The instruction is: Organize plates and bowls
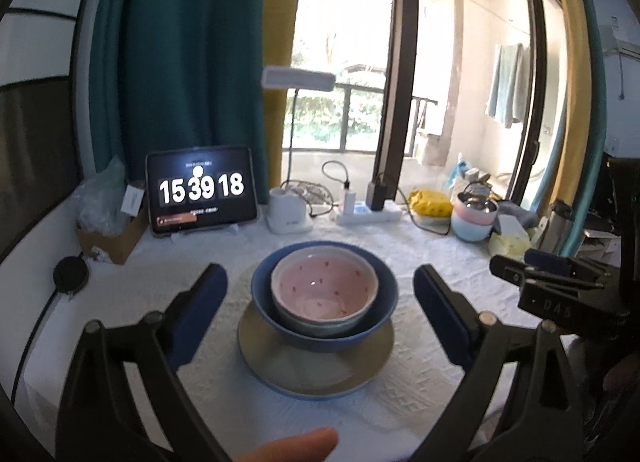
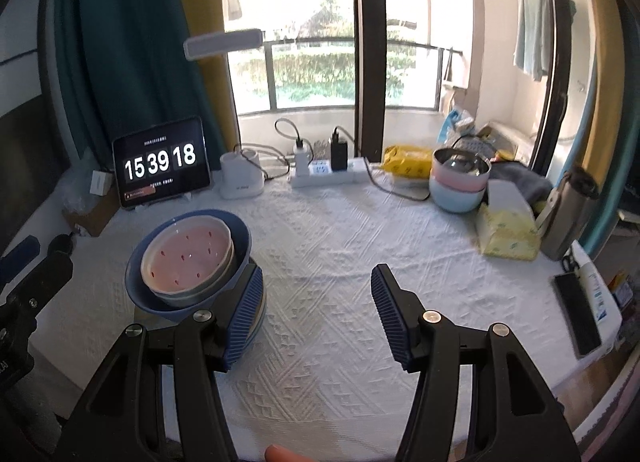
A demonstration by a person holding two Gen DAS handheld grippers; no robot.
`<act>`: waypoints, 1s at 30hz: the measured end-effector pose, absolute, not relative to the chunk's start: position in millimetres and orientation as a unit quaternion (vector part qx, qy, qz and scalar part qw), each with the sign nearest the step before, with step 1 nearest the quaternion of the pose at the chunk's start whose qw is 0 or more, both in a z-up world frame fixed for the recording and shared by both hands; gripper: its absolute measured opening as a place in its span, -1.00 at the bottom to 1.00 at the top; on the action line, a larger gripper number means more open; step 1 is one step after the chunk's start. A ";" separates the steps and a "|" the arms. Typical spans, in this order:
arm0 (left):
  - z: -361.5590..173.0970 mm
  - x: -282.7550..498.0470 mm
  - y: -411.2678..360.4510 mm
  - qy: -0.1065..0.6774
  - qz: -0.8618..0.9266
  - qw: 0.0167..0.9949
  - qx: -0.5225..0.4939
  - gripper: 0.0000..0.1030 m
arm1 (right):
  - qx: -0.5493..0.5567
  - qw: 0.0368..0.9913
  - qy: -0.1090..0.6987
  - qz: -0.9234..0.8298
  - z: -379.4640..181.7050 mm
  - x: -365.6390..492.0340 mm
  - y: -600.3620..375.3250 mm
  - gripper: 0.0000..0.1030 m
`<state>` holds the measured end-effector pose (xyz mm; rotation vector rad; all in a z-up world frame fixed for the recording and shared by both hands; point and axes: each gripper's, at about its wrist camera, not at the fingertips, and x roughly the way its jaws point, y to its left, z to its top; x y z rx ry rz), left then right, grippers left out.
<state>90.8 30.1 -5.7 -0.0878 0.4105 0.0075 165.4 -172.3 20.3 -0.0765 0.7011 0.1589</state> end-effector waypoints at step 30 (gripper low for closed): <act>41.2 33.6 -1.8 0.126 -0.017 0.992 -0.006 0.87 | -0.024 0.973 0.224 0.056 96.6 87.0 -210.4 0.22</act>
